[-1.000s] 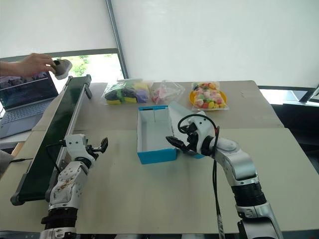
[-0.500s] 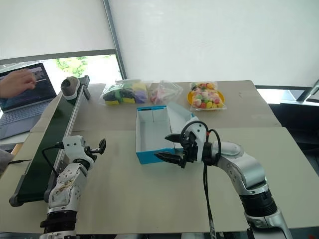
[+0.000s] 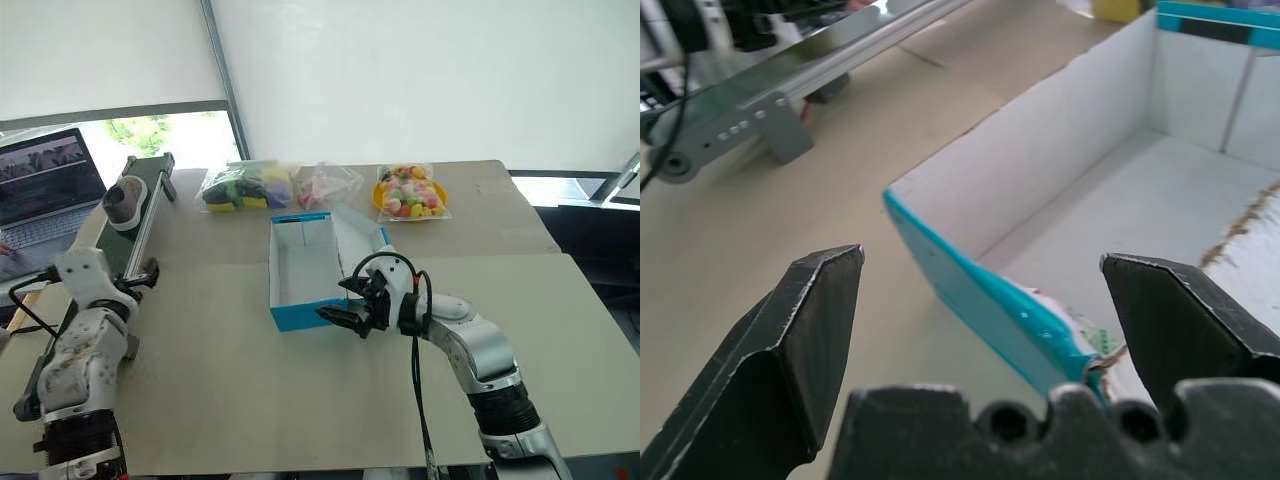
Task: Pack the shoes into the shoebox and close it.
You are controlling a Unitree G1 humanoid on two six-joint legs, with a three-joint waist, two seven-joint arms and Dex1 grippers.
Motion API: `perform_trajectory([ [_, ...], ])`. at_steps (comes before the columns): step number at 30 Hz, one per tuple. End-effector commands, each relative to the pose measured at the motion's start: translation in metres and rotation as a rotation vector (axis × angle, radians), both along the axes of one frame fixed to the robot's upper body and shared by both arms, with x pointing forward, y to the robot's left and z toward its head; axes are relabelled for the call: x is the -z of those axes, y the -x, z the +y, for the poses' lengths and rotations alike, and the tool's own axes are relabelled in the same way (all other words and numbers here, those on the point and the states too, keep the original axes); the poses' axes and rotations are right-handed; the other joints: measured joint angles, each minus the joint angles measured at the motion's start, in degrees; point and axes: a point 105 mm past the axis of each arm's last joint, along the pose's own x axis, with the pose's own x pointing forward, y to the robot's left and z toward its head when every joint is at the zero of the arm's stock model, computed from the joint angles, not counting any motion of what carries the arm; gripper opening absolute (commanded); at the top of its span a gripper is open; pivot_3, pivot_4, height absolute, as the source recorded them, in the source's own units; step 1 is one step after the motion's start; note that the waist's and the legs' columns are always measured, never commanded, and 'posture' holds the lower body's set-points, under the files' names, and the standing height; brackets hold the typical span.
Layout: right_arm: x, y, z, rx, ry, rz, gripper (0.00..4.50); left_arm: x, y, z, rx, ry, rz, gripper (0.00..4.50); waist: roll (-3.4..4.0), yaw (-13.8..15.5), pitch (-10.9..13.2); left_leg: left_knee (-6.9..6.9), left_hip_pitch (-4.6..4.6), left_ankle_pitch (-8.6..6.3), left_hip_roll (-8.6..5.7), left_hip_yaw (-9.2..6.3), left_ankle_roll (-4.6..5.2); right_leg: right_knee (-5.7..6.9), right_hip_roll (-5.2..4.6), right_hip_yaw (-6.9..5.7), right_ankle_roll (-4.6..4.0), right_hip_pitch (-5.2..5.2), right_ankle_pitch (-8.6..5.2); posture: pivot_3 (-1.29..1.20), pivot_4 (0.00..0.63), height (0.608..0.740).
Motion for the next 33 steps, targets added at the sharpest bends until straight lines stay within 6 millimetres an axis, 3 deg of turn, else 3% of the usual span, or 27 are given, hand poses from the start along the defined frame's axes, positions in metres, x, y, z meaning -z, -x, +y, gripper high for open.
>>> perform_trajectory([
  [1,-0.017,-0.002,0.005,0.008,-0.037,-0.068,4.5,0.004,0.014,0.027,-0.059,-0.018,0.037,4.48,0.0,0.0,0.0,-0.01,0.0,-0.04,0.01,-0.01,-0.07,0.0,0.0,0.0,0.0,-0.04,0.0,0.0,0.15,0.646],
  [9,-0.014,0.003,0.007,0.01,-0.04,-0.054,4.5,0.023,0.024,0.032,-0.085,0.023,0.068,4.48,0.0,0.4,0.0,0.0,0.01,-0.27,-0.02,-0.2,-0.61,0.05,0.0,-0.01,0.01,-0.04,0.01,0.0,0.15,0.646],
  [17,-0.012,0.003,0.006,0.022,-0.038,-0.048,4.5,0.026,0.024,0.029,-0.089,0.036,0.07,4.48,-0.02,0.1,0.0,0.0,0.04,-0.29,-0.03,-0.24,-0.66,0.06,0.01,-0.01,0.01,-0.05,0.01,0.0,0.15,0.646],
  [25,-0.013,0.003,0.006,0.028,-0.043,-0.045,4.5,0.036,0.035,0.041,-0.147,0.051,0.091,4.48,-0.02,0.0,0.0,0.0,0.05,-0.3,-0.03,-0.25,-0.67,0.06,0.01,-0.01,0.01,-0.07,0.01,0.0,0.15,0.646],
  [31,-0.016,-0.001,0.005,0.042,-0.041,-0.061,4.5,0.057,0.037,0.036,-0.168,0.108,0.159,4.48,0.04,0.1,-0.1,0.0,0.07,-0.3,-0.04,-0.27,-0.67,0.06,0.01,-0.01,0.01,-0.04,0.01,0.0,0.15,0.646],
  [32,-0.017,-0.002,0.005,0.045,-0.041,-0.065,4.5,0.057,0.035,0.031,-0.147,0.113,0.15,3.95,0.12,0.1,-0.1,0.0,0.07,-0.3,-0.04,-0.27,-0.67,0.06,0.01,-0.01,0.01,-0.04,0.01,0.0,0.15,0.646],
  [33,-0.018,-0.003,0.004,0.046,-0.041,-0.067,4.5,0.057,0.033,0.028,-0.133,0.117,0.143,3.77,0.15,0.2,-0.1,-0.01,0.08,-0.3,-0.04,-0.27,-0.67,0.06,0.01,-0.01,0.01,-0.04,0.01,0.0,0.15,0.646],
])
